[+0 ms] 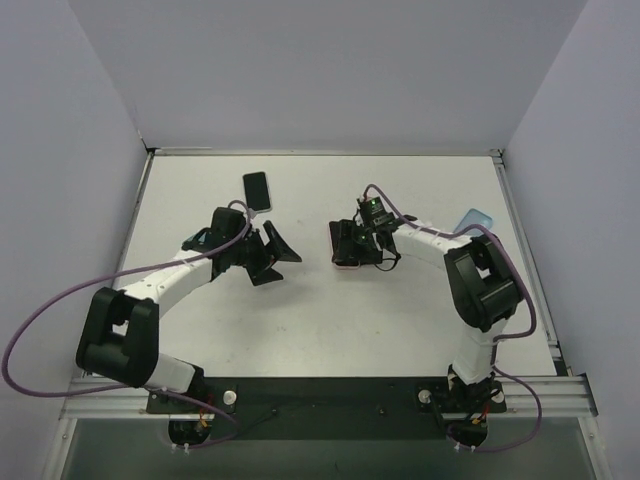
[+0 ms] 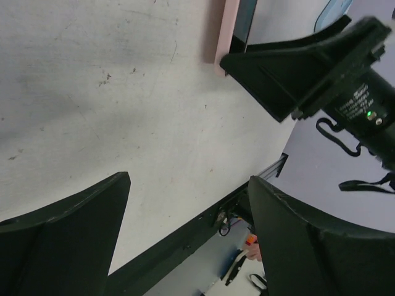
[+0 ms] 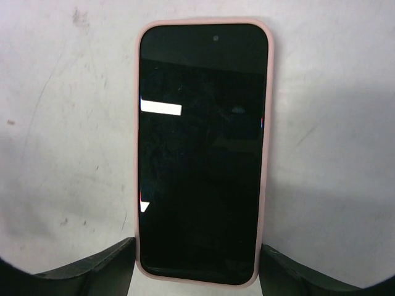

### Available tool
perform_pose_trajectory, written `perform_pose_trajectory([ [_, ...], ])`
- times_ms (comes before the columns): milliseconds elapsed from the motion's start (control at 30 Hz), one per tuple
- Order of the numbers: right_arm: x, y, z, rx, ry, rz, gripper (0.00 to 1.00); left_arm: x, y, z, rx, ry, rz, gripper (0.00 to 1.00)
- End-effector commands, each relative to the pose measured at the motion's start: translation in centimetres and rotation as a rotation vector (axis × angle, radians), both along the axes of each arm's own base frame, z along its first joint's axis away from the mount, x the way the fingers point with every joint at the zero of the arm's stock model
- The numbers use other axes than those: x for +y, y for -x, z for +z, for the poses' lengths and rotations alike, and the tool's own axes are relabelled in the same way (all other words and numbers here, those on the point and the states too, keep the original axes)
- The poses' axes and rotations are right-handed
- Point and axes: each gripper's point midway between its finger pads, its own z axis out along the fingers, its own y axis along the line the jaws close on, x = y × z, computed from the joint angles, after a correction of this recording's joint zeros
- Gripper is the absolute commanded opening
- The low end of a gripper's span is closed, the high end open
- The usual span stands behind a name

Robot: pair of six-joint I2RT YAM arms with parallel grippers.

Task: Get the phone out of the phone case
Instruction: Pick up the phone at the center of the board.

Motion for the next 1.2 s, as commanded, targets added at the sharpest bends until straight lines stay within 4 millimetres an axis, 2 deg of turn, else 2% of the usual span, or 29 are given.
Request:
perform_pose_trajectory([
  [0, 1.6, 4.6, 1.3, 0.089, -0.177, 0.027, 0.00, -2.6, -2.7, 0.9, -0.058, 0.169, 0.042, 0.88],
  [33, 1.2, 5.8, 0.7, 0.121, -0.182, 0.019, 0.00, -3.1, -3.2, 1.2, -0.086, 0.195, 0.035, 0.88],
  [67, 1.7, 5.8, 1.5, 0.104, -0.219, 0.021, 0.00, -3.8, -3.1, 0.2, -0.053, 0.204, 0.030, 0.89],
  [133, 2.4, 6.7, 1.9, 0.115, -0.247, 0.045, 0.00, -4.9, -3.5, 0.2, -0.065, 0.232, 0.005, 0.88],
  [167, 2.4, 7.1, 2.0, 0.118, -0.251, 0.049, 0.00, -5.6, -3.4, -0.9, -0.039, 0.230, -0.008, 0.88],
  [233, 2.9, 7.7, 2.1, 0.124, -0.259, 0.063, 0.00, -6.4, -4.1, -1.0, -0.059, 0.237, -0.027, 0.89],
  [267, 3.0, 8.0, 2.1, 0.129, -0.262, 0.068, 0.00, -6.7, -4.2, -2.3, -0.039, 0.225, -0.038, 0.88],
  [333, 3.3, 8.4, 2.3, 0.133, -0.266, 0.081, 0.00, -7.7, -4.6, -2.7, -0.042, 0.235, -0.067, 0.88],
  [367, 3.4, 8.8, 2.4, 0.135, -0.267, 0.090, 0.00, -8.0, -4.7, -3.9, -0.016, 0.228, -0.074, 0.87],
  [433, 3.6, 9.2, 2.8, 0.133, -0.273, 0.101, 0.00, -9.0, -5.0, -4.0, -0.021, 0.233, -0.107, 0.86],
  [467, 3.6, 9.3, 3.0, 0.132, -0.278, 0.104, 0.00, -9.2, -4.9, -5.0, 0.001, 0.220, -0.112, 0.84],
  [667, 3.2, 10.5, 3.1, 0.145, -0.278, 0.117, 0.00, -10.2, -5.4, -6.4, 0.020, 0.196, -0.127, 0.72],
  [767, 3.1, 10.9, 3.4, 0.141, -0.279, 0.125, 0.00, -10.5, -5.4, -7.4, 0.036, 0.170, -0.131, 0.64],
  [967, 2.9, 11.6, 3.9, 0.145, -0.267, 0.146, 0.00, -11.4, -5.5, -8.0, 0.046, 0.165, -0.135, 0.46],
  [1067, 2.8, 11.9, 4.1, 0.145, -0.259, 0.161, 0.00, -11.9, -5.6, -8.0, 0.050, 0.167, -0.138, 0.27],
  [1100, 2.8, 12.0, 4.2, 0.141, -0.255, 0.171, 0.00, -12.0, -5.6, -8.0, 0.052, 0.172, -0.140, 0.24],
  [1167, 2.6, 12.2, 4.4, 0.143, -0.250, 0.173, 0.00, -12.4, -5.7, -7.3, 0.048, 0.192, -0.146, 0.10],
])
